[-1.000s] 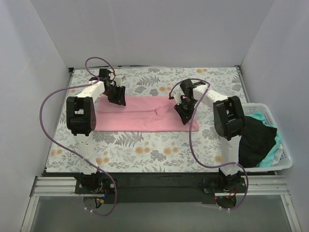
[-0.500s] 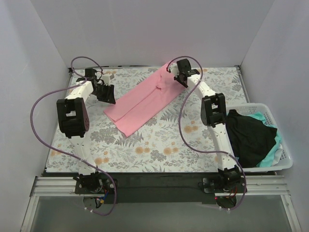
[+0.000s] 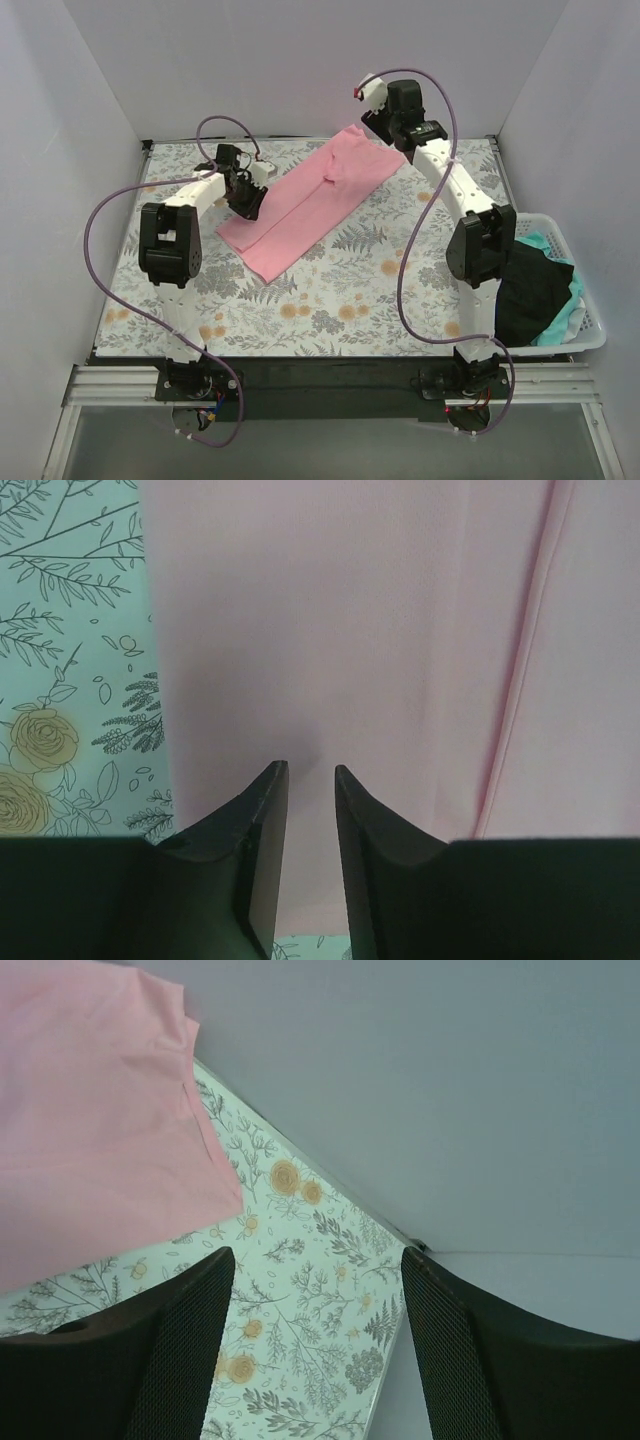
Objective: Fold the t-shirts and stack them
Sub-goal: Fold the tshirt
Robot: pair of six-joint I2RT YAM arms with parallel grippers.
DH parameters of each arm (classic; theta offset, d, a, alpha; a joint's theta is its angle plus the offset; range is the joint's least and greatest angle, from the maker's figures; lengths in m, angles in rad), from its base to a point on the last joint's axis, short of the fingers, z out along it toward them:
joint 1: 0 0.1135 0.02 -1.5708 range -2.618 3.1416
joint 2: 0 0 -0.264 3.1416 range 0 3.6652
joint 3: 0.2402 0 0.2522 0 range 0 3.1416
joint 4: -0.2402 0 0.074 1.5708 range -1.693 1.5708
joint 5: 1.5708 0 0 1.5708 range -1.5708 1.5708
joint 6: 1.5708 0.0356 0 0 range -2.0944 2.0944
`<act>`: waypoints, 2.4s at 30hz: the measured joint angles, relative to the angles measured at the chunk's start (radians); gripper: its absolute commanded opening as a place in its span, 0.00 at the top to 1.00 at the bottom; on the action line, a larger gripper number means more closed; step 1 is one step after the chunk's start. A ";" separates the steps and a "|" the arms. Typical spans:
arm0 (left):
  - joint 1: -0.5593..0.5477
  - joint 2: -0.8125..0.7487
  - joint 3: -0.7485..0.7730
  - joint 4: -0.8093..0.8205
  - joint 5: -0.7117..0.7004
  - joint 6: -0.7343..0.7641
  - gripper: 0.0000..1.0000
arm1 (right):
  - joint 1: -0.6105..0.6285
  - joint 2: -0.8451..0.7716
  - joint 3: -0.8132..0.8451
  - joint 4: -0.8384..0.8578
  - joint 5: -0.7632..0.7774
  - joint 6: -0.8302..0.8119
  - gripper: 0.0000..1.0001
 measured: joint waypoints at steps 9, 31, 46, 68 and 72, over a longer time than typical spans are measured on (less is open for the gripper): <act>-0.041 -0.095 -0.222 0.076 -0.122 0.050 0.83 | -0.006 -0.095 -0.121 -0.197 -0.123 0.118 0.25; -0.375 -0.415 -0.381 -0.101 0.077 -0.285 0.77 | -0.040 -0.160 -0.311 -0.503 -0.530 0.262 0.55; -0.178 -0.043 -0.165 0.026 0.195 -0.481 0.79 | 0.088 0.066 -0.262 -0.467 -0.668 0.356 0.70; -0.072 0.254 0.205 0.081 0.325 -0.621 0.78 | 0.034 0.316 0.027 -0.307 -0.573 0.430 0.64; -0.057 0.280 0.249 0.076 0.337 -0.626 0.73 | 0.034 0.325 0.048 -0.302 -0.575 0.441 0.50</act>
